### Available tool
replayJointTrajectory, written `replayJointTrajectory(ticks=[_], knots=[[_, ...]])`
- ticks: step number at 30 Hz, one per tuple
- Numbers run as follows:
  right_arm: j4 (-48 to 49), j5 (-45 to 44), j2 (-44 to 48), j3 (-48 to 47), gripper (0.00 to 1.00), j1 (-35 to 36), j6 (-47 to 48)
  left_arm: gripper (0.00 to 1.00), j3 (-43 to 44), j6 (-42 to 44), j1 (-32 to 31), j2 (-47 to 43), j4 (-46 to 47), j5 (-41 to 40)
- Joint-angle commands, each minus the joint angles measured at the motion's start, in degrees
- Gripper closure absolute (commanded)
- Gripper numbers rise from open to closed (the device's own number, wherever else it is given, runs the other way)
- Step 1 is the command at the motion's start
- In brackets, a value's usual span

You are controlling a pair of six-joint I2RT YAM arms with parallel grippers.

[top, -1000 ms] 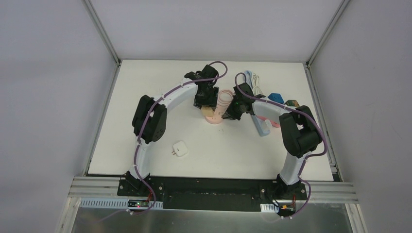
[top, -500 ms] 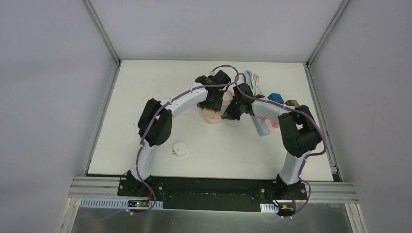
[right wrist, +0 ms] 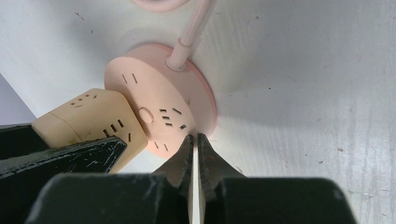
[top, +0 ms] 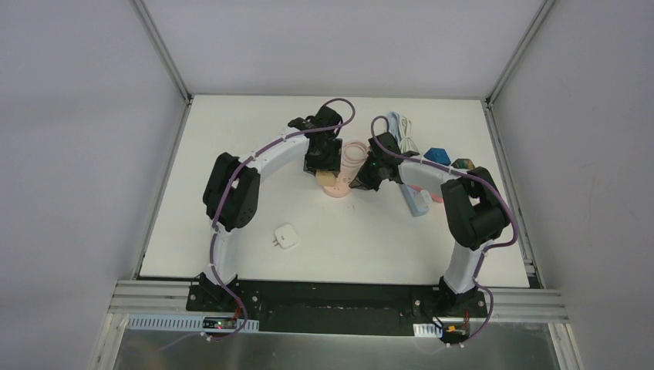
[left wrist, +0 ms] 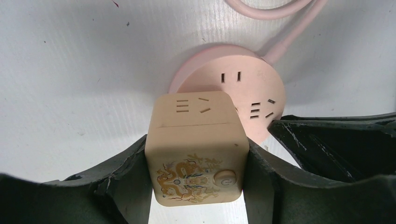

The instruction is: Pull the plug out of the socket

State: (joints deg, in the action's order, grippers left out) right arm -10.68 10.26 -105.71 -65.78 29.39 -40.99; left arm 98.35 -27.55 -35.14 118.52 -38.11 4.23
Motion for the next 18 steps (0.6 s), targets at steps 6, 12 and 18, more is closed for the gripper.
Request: replayJointTrajectory(ticks=[6, 12, 18], knots=[[-4.66, -3.5, -7.31, -0.93, 0.73, 2.0, 4.64, 1.0, 8.11, -4.08, -8.49, 5.76, -14.13, 0.68], [-4.0, -1.98, -8.53, -1.54, 0.64, 0.7, 5.73, 1.0, 3.84, -3.42, -7.5, 2.63, -10.09, 2.48], [-4.09, 0.2, -10.44, -2.01, 0.74, 0.61, 7.23, 1.0, 1.87, -3.19, -5.11, -0.32, -2.07, 16.04]])
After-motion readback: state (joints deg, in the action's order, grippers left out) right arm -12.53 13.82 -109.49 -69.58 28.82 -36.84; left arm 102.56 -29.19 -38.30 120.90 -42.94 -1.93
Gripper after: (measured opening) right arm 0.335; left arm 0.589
